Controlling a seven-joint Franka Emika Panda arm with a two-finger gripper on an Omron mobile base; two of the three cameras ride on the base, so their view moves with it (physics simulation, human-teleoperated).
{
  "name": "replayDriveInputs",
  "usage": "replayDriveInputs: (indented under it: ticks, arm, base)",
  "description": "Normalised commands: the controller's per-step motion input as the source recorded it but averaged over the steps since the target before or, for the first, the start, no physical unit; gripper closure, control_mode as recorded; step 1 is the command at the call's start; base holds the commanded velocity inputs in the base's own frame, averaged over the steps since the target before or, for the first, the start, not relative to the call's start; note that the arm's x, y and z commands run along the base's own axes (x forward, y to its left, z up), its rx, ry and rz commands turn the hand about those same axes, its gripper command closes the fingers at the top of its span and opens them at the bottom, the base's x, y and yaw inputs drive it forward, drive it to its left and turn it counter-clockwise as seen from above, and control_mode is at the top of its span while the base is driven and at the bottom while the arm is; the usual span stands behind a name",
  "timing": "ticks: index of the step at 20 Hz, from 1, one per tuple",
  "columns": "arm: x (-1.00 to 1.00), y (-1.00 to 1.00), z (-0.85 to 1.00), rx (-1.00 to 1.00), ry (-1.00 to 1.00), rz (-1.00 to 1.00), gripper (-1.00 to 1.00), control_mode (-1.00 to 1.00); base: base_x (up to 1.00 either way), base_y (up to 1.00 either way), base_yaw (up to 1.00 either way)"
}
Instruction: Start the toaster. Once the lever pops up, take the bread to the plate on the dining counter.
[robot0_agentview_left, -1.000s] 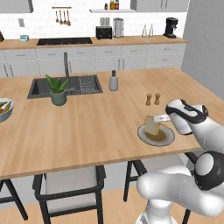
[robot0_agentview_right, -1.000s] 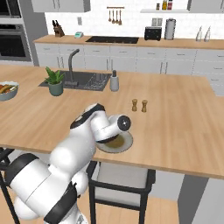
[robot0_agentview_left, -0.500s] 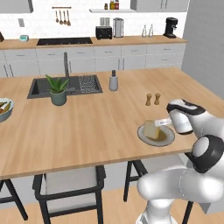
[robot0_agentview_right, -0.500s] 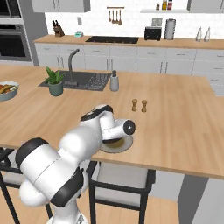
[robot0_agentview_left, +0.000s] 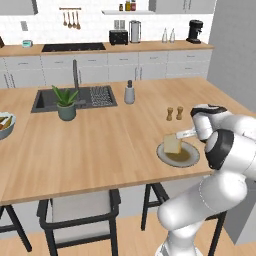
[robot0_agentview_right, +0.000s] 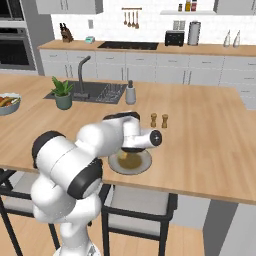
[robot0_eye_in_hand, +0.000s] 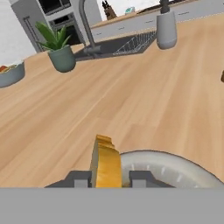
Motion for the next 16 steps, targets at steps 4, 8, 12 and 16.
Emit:
replayDriveInputs:
  ticks: [4, 8, 12, 16]
  arm:
    - [0.00, -0.09, -0.41, 0.00, 0.00, 0.00, 1.00, -1.00]
    - [0.00, 0.00, -0.37, 0.00, 0.00, 0.00, 1.00, -1.00]
    - [-0.03, 0.00, -0.32, 0.00, -0.03, 0.00, 1.00, -1.00]
    - [-0.26, 0.09, -0.15, 0.00, -0.08, 0.00, -1.00, -1.00]
  base:
    - [0.00, 0.00, 0.00]
    - [0.00, 0.00, 0.00]
    - [0.00, 0.00, 0.00]
    - [0.00, 0.00, 0.00]
